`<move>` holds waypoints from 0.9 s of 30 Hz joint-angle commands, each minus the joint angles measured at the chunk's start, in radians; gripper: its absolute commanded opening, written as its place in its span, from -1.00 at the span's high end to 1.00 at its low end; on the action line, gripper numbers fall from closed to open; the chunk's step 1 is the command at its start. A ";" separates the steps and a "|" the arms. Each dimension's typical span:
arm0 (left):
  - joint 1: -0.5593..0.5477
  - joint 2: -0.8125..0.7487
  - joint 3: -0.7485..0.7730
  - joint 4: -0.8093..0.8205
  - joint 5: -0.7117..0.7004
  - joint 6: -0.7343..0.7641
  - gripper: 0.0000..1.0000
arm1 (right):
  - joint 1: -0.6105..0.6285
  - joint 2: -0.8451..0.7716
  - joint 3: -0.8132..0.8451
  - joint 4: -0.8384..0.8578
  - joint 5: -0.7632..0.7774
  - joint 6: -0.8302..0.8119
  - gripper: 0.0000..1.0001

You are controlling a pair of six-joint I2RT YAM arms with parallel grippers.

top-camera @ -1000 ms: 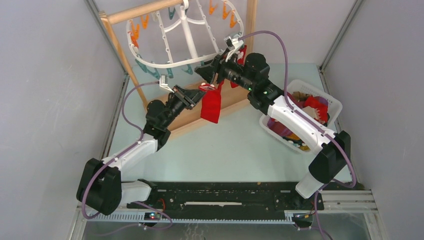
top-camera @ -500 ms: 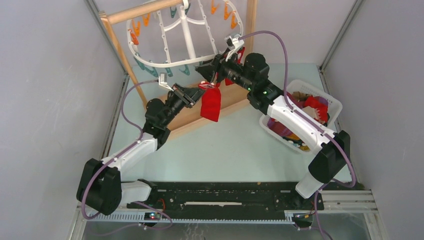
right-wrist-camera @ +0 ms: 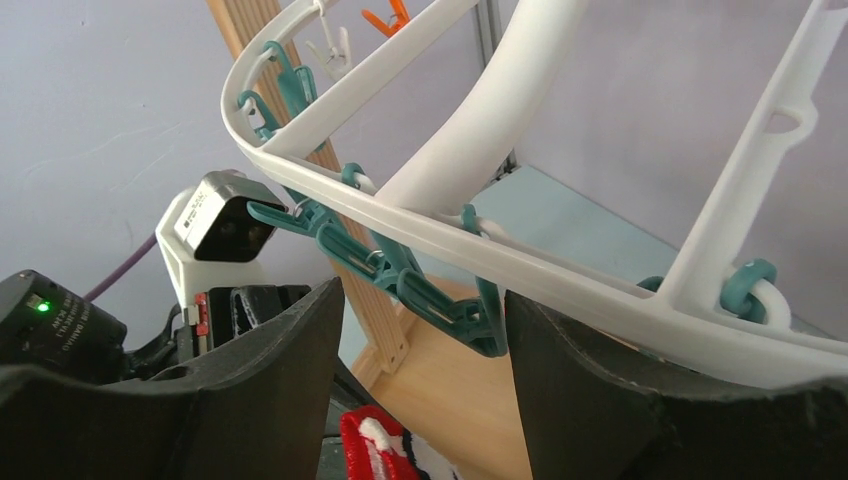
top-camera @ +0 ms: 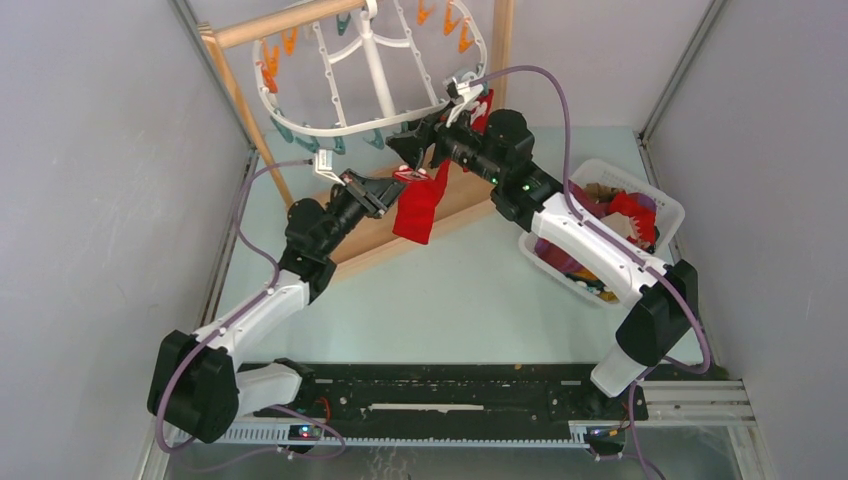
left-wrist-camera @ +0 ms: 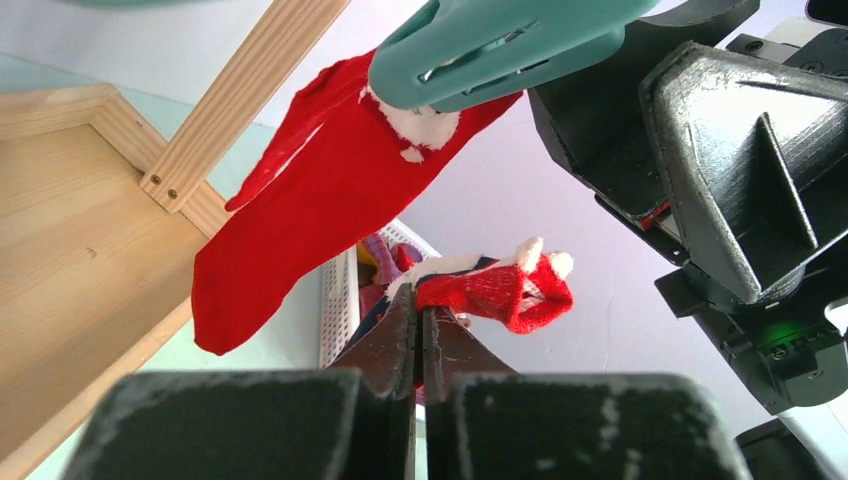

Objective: Clip the socks to the hanger
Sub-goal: Clamp the sock onto the hanger.

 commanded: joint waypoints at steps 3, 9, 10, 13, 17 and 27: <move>0.008 -0.025 -0.018 0.015 -0.013 0.047 1.00 | 0.018 -0.004 -0.011 0.071 0.059 -0.066 -0.33; 0.007 -0.023 -0.016 0.015 -0.012 0.047 1.00 | 0.018 0.004 -0.021 0.098 0.098 -0.067 -0.20; 0.008 -0.022 -0.015 0.015 -0.011 0.047 1.00 | 0.017 0.005 -0.022 0.103 0.101 -0.065 -0.17; 0.008 -0.016 -0.011 0.015 -0.008 0.047 1.00 | 0.013 0.005 -0.027 0.121 0.105 -0.058 -0.06; 0.009 -0.008 -0.005 0.016 -0.009 0.047 1.00 | 0.007 0.004 -0.035 0.149 0.092 -0.050 0.16; 0.020 0.024 0.041 0.004 -0.035 0.042 1.00 | -0.006 -0.017 -0.045 0.160 0.040 -0.041 0.66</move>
